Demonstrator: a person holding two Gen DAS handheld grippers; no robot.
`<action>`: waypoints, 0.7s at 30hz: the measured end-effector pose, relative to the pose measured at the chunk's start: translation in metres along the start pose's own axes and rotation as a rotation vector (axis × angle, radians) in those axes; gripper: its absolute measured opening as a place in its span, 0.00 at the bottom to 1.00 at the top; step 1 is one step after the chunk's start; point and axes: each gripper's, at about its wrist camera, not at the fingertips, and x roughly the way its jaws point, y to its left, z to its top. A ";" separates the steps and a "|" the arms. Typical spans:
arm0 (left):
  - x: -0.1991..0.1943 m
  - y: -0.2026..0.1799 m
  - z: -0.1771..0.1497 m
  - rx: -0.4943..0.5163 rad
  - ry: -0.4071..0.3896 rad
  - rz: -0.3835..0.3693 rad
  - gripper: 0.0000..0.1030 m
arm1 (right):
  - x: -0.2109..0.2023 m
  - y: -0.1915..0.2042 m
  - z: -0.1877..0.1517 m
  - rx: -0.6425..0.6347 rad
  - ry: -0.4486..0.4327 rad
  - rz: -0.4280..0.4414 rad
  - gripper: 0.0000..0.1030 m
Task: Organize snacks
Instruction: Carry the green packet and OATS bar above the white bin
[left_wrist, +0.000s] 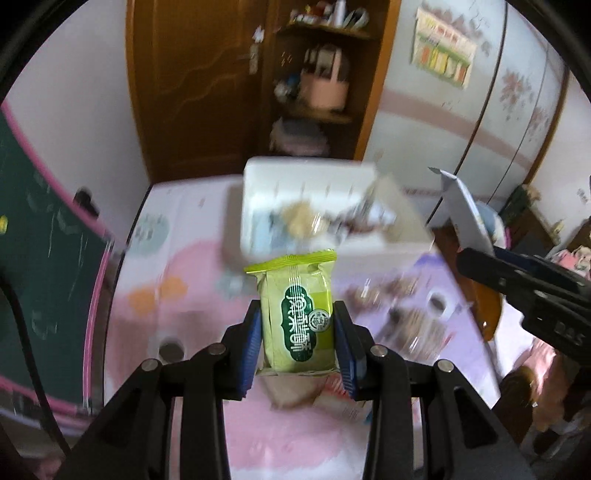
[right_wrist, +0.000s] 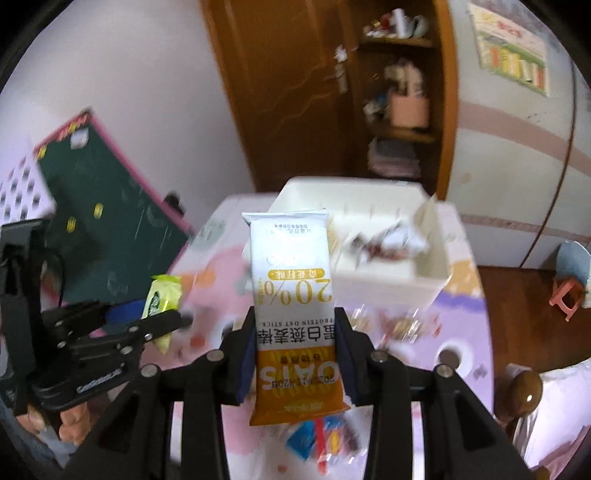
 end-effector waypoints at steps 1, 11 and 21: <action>-0.003 -0.004 0.014 0.004 -0.011 -0.010 0.34 | -0.004 -0.005 0.016 0.000 -0.027 -0.024 0.37; 0.002 -0.035 0.110 0.068 -0.118 0.037 0.34 | -0.014 -0.045 0.108 0.051 -0.149 -0.139 0.37; 0.057 -0.044 0.169 0.085 -0.110 0.075 0.34 | 0.044 -0.060 0.152 0.083 -0.110 -0.191 0.37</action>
